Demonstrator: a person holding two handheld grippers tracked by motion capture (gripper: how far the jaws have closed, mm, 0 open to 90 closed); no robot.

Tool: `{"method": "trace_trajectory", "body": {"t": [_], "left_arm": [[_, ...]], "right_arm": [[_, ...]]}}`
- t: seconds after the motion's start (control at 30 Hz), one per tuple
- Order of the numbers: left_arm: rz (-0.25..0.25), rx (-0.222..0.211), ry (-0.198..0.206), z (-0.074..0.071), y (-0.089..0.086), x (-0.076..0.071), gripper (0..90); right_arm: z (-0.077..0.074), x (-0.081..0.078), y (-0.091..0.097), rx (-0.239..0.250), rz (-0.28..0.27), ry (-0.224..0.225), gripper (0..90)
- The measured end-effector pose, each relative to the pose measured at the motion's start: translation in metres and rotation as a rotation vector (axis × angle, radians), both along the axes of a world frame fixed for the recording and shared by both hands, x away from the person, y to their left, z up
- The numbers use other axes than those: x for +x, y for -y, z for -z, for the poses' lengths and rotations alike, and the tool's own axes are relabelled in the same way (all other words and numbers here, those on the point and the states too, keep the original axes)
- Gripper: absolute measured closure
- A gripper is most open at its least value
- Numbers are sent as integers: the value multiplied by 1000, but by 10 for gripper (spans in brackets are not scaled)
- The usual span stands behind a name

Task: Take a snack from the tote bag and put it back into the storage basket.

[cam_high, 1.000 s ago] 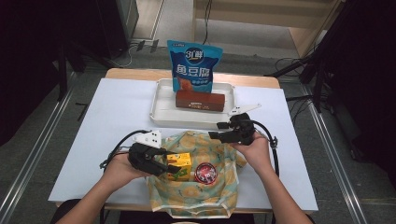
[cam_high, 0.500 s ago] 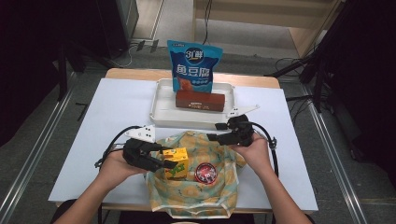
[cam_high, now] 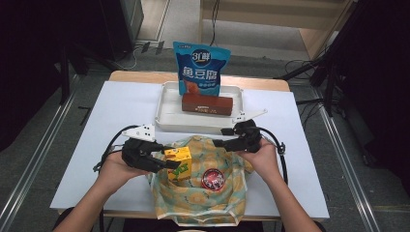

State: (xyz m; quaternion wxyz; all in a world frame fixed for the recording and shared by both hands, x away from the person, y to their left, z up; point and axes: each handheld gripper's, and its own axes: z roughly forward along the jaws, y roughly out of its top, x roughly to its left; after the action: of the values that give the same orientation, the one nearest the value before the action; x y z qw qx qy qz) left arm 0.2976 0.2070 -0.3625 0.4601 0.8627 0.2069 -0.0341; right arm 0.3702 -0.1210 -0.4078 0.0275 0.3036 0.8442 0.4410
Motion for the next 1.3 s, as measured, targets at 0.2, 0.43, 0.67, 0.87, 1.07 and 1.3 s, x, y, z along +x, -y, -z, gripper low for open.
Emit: {"method": "trace_trajectory", "body": {"t": [0.2, 0.43, 0.67, 0.87, 1.07, 1.3], "left_arm": [[-24, -10, 5, -4, -6, 1, 512], [-45, -11, 19, -11, -9, 3, 512], [-80, -18, 18, -16, -20, 5, 513], [-109, -35, 16, -20, -29, 5, 513], [-137, -61, 16, -25, -37, 7, 513], [-152, -70, 46, -36, -41, 6, 514]], "right_arm": [[1, -6, 2, -14, -8, 9, 410], [1, -7, 1, -14, -13, 9, 409], [2, -5, -1, -4, -14, 6, 409], [3, -4, -4, -8, -24, 8, 409], [2, -8, -4, -12, -26, 6, 409], [3, -8, -5, -19, -31, 4, 409]]}}
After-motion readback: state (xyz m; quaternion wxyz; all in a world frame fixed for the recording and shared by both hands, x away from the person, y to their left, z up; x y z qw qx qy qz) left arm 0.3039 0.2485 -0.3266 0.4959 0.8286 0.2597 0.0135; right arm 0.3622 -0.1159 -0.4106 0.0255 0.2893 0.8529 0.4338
